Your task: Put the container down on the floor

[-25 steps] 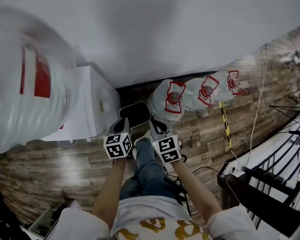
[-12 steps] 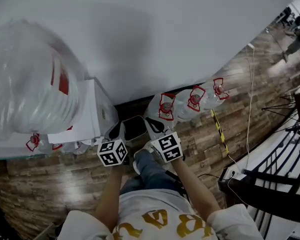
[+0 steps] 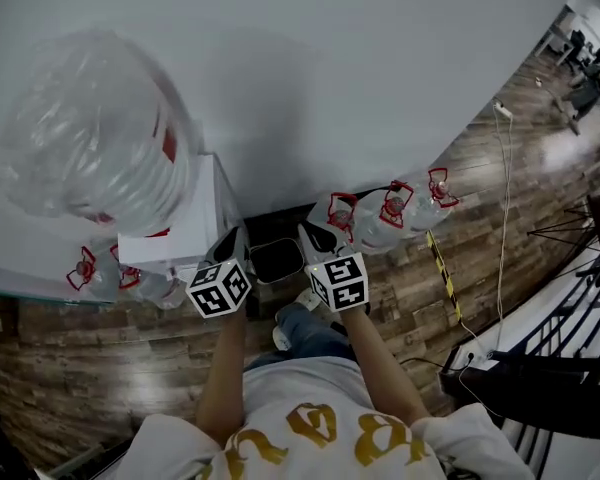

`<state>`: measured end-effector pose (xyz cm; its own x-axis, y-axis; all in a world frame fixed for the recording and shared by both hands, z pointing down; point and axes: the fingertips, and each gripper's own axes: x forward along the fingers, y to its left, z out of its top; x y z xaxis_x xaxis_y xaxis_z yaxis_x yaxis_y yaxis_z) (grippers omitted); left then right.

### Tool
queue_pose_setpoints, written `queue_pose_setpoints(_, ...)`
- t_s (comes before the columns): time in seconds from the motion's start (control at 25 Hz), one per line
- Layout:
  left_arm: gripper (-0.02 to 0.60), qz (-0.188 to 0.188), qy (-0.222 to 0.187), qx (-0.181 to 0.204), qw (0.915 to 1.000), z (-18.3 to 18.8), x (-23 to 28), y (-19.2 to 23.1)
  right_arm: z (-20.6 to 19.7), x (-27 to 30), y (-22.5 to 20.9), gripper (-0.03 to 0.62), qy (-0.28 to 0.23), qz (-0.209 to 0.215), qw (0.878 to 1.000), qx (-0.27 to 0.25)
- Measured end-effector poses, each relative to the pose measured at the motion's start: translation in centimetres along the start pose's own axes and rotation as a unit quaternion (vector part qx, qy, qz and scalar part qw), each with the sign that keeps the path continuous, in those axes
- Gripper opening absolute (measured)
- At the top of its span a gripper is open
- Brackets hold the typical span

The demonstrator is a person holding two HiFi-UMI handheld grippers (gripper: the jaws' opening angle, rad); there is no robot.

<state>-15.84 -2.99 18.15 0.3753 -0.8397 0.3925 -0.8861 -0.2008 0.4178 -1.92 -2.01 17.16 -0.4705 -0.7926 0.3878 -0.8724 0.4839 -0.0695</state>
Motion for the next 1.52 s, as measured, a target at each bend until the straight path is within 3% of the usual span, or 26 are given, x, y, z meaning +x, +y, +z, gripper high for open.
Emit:
queue_pose_setpoints(0.2,0.000,0.001,-0.016,0.047,0.9988,1.6,-1.7,-1.1,1.0,-1.7,0.4,0.026,-0.015,-0.010,1.000,0.009)
queue_pose_setpoints(0.4,0.000,-0.004,-0.033,0.043,0.9985,2.5,-2.8,-1.5,1.5,-2.7,0.9,0.026,-0.022,-0.011,1.000,0.009)
queue_pose_setpoints(1.08,0.000,0.026,-0.042,0.041,0.9979,2.7,-3.6,-0.2,1.6,-2.7,1.4,0.026,-0.027,0.006,1.000,0.015)
queue_pose_setpoints(1.52,0.000,0.024,-0.045,0.033,0.9981,2.5,-4.1,-0.5,0.8,-3.0,1.8,0.026,-0.013,0.008,1.000,0.008)
